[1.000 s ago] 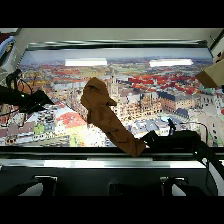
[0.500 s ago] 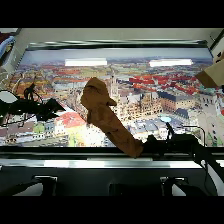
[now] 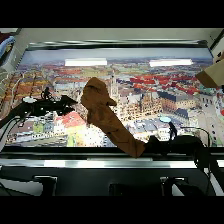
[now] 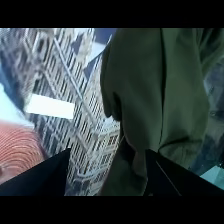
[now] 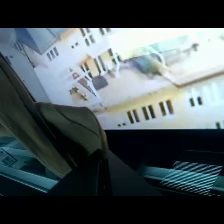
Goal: Fold the clothes and pants, and hang the long-sleeved shirts on hangers.
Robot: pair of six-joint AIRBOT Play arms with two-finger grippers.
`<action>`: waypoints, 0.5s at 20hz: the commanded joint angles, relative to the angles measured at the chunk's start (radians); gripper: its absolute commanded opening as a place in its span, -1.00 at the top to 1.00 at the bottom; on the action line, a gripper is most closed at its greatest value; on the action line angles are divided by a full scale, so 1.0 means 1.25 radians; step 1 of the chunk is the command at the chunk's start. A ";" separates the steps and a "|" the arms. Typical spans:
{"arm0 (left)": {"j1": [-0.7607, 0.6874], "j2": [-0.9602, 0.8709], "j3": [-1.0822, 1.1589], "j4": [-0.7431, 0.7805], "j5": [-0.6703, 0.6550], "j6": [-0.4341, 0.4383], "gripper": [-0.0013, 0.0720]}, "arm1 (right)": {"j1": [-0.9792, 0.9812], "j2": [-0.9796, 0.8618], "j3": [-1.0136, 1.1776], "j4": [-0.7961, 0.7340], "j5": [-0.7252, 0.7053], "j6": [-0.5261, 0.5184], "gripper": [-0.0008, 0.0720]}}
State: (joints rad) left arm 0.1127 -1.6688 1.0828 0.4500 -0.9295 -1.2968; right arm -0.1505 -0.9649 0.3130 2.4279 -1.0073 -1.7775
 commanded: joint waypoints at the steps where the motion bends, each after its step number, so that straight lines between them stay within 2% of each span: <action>1: -0.026 -0.094 0.071 -0.086 0.019 0.056 -0.54 | 0.000 0.042 0.001 0.016 -0.024 0.034 0.90; 5: -0.062 -0.131 0.126 -0.086 0.072 0.043 -0.53 | 0.000 0.042 0.001 0.016 -0.034 0.034 0.90; 7: -0.076 -0.151 0.132 -0.092 0.073 0.038 -0.12 | 0.000 0.042 0.001 0.017 -0.034 0.034 0.90; 9: -0.093 -0.166 0.132 -0.096 0.065 0.028 -0.03 | 0.000 0.042 0.001 0.017 -0.037 0.034 0.90; 10: -0.102 -0.167 0.132 -0.095 0.064 0.026 0.10 | 0.000 0.042 0.001 0.018 -0.038 0.034 0.90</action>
State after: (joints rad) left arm 0.0139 -1.8523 1.2373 0.3382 -0.8532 -1.2533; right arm -0.1505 -0.9142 0.3138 2.4474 -1.0485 -1.7355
